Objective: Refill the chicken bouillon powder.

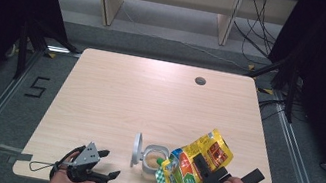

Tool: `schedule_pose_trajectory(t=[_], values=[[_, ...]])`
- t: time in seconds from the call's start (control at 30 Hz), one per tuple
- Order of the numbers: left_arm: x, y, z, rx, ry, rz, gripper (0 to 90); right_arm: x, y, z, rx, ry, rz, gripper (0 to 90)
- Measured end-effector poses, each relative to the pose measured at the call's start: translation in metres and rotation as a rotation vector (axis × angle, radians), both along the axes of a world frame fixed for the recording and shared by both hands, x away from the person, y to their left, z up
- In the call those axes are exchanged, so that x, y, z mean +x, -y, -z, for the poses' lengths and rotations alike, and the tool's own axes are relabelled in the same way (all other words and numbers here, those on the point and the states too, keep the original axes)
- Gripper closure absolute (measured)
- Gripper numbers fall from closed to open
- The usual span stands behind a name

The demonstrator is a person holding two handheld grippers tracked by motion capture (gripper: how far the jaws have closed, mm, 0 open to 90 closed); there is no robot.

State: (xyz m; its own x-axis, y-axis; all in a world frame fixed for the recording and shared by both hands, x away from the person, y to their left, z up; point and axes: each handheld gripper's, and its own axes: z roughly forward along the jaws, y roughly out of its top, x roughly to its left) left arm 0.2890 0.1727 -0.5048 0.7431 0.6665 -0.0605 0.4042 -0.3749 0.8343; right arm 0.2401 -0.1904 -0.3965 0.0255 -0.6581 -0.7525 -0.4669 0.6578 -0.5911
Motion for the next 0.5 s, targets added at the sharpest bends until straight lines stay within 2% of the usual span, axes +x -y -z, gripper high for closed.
schedule_pose_trajectory(t=[0.13,0.2,0.27,0.37,0.4,0.43,0.5], values=[[-0.0001,0.0,-0.0001,-0.001,-0.001,0.001,21.7,0.0026,0.0008,0.0018,-0.013,-0.001,-0.008,62.7],[-0.0008,0.0003,-0.0008,-0.016,-0.013,0.005,21.7,0.003,0.0009,0.0032,-0.008,0.004,-0.004,62.6],[-0.0001,0.0001,-0.0001,0.0,0.0,0.0,21.7,0.0036,0.0007,0.0046,-0.012,0.007,0.004,62.4],[-0.0001,-0.0012,-0.0016,0.008,-0.013,0.013,21.7,0.0045,0.0011,0.0052,-0.015,0.004,0.004,62.3],[-0.0004,-0.0007,-0.0013,-0.002,-0.013,0.009,21.7,0.0047,0.0016,0.0061,-0.01,0.013,0.005,62.3],[-0.0015,0.0003,-0.0013,-0.026,-0.018,0.008,21.7,0.0064,0.0005,0.0062,-0.029,0.007,0.0,62.3],[-0.0012,-0.0006,-0.0016,-0.017,-0.015,0.01,21.6,0.0075,0.0014,0.0074,-0.015,0.008,0.002,62.5]])
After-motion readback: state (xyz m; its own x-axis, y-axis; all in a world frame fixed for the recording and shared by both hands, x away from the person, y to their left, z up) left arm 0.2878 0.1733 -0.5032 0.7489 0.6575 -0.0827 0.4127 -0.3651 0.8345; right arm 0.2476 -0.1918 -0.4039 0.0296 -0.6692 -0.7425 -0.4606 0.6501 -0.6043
